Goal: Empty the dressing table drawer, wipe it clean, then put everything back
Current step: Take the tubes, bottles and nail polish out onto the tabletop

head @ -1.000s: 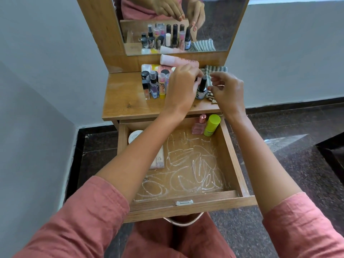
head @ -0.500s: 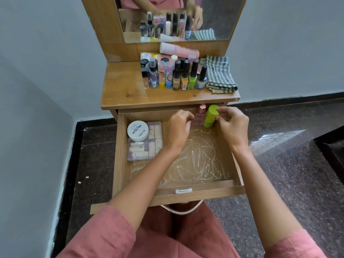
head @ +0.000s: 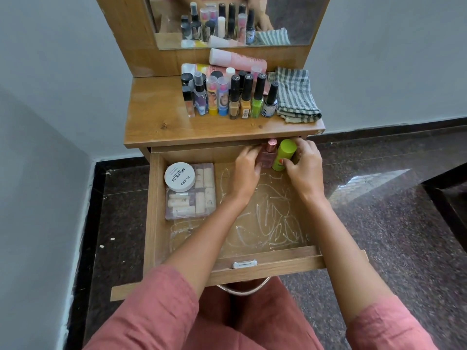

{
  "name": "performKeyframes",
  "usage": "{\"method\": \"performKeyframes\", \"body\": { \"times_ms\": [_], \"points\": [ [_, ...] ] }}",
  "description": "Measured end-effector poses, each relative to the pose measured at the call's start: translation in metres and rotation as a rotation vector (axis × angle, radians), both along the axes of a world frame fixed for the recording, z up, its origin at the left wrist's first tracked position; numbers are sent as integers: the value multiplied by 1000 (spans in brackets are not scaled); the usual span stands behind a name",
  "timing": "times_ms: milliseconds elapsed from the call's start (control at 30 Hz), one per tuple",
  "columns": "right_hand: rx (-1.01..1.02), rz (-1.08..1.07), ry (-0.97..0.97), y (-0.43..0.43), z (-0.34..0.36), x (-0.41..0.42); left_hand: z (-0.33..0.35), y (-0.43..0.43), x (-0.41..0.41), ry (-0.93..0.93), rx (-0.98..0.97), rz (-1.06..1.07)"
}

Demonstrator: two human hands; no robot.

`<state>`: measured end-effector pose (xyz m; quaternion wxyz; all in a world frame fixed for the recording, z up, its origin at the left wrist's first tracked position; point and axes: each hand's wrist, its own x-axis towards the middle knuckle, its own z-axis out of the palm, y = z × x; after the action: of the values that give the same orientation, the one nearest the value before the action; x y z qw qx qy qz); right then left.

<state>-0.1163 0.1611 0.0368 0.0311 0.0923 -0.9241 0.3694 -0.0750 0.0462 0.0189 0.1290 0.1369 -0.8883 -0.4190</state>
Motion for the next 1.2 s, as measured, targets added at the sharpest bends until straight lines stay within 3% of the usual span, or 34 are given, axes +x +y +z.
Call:
{"method": "performKeyframes", "body": {
  "times_ms": [333,567,767,1200],
  "points": [
    [33,1,27,1,-1,-4,-4,3,-9,28,146,73],
    [67,24,29,0,-4,-7,-2,0,-10,34,79,49],
    [48,39,28,2,0,-3,8,-1,-3,16,164,40],
    [-173,167,-8,-3,57,23,60,-27,36,134,226,-22]
  ]
}}
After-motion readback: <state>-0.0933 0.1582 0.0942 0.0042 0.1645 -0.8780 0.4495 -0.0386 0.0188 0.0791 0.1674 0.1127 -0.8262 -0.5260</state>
